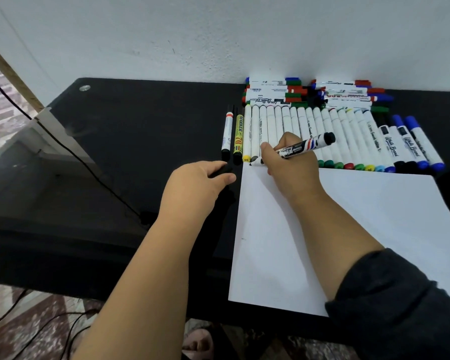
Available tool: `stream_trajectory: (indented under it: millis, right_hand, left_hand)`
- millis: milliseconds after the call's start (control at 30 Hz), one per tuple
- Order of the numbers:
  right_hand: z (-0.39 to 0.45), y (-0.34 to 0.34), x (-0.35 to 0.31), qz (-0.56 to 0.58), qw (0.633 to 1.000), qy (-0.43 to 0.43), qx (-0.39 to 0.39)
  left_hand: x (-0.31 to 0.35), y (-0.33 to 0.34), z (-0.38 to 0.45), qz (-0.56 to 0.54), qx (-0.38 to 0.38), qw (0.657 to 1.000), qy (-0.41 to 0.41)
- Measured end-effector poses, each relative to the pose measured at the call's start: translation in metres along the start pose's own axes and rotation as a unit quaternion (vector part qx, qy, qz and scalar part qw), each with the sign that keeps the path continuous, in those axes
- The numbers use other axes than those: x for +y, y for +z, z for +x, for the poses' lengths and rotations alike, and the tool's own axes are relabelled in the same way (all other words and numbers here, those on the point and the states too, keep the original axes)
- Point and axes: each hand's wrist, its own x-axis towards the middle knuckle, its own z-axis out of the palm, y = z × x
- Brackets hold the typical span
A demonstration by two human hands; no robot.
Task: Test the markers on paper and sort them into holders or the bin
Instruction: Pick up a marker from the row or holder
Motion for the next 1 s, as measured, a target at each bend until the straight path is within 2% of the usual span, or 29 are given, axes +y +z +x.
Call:
stream_trajectory:
  millis: [400,567,900,1000]
  right_hand:
    - [-0.0016,0.0036,-0.0004,-0.05,0.998,-0.017,-0.017]
    - [0.0,0.0014,0.0,-0.026,1.0,-0.004,0.011]
    - [-0.0015,0.0001,-0.001,-0.044,0.999,-0.007,-0.022]
    - [-0.0017,-0.0002,0.0006,-0.025,1.0,0.0,-0.003]
  left_hand:
    - [-0.0028,-0.0015,-0.0007,0.0,0.014,1.0,0.004]
    - [-0.005,-0.002,-0.0018,-0.008,0.014,1.0,0.011]
    - [-0.003,-0.0026,-0.0051,-0.022,0.013,0.999,0.021]
    - [-0.0032,-0.0036,-0.005,-0.021,0.01,1.0,0.021]
